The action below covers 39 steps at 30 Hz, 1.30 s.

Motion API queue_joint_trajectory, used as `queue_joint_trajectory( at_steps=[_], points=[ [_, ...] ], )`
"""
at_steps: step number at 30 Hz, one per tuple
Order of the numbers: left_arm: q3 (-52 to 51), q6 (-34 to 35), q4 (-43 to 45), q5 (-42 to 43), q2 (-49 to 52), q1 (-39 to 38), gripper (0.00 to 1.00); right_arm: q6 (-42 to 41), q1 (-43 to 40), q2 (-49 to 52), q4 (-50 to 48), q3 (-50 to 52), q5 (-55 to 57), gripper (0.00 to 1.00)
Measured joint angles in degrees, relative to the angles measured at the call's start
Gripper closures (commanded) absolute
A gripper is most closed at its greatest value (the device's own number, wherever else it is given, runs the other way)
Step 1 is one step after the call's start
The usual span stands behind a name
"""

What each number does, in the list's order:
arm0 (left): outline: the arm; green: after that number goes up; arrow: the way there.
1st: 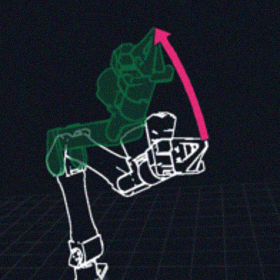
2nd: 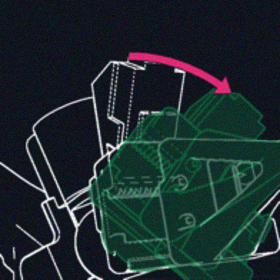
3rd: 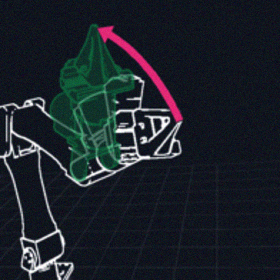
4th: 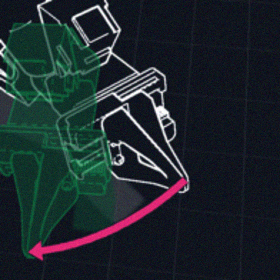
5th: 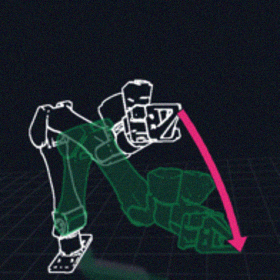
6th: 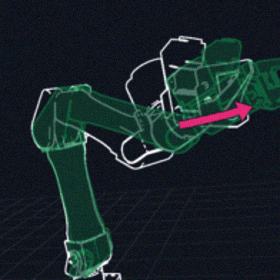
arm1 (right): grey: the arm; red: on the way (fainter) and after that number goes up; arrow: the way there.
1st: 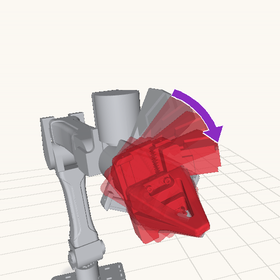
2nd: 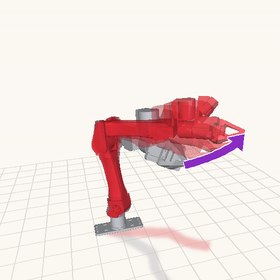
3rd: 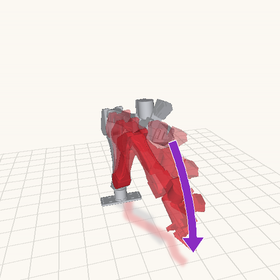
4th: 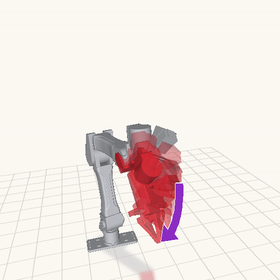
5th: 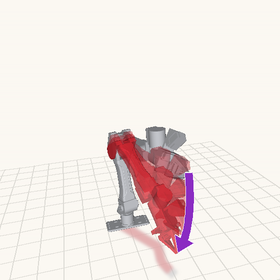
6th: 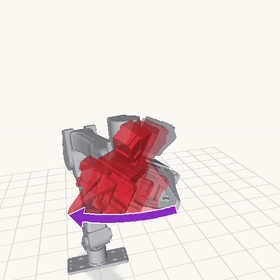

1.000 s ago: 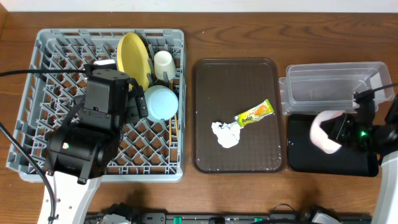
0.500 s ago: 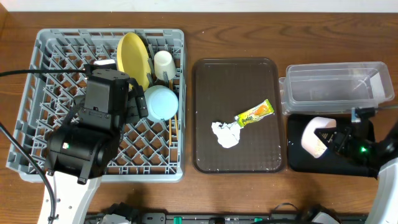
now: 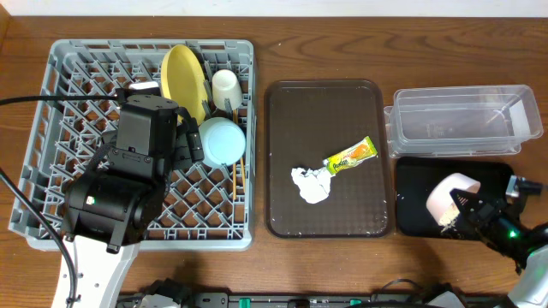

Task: Sort waste into correct bins and load items into the dishwasher rack
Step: 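Tip the white bowl over the black tray to dump the rice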

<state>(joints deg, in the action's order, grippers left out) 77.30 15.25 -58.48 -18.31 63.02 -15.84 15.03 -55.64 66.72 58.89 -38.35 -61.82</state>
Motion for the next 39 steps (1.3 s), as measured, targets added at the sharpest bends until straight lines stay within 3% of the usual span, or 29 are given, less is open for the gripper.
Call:
queue_joint_trajectory(
  at_steps=[12,20,27,39],
  points=[
    [0.00,0.00,0.00,0.00,0.00,0.00,0.06,3.74,-3.69,0.00,-2.73,4.39,-9.01,0.99],
    [0.00,0.00,0.00,0.00,0.00,0.00,0.06,4.98,-3.69,0.00,-6.93,4.42,-20.65,0.99],
    [0.00,0.00,0.00,0.00,0.00,0.00,0.06,5.49,-3.69,0.00,-10.08,4.57,-22.73,0.99],
    [0.00,0.00,0.00,0.00,0.00,0.00,0.06,-2.71,-3.69,0.00,-19.02,4.72,-24.92,0.99]
  ],
)
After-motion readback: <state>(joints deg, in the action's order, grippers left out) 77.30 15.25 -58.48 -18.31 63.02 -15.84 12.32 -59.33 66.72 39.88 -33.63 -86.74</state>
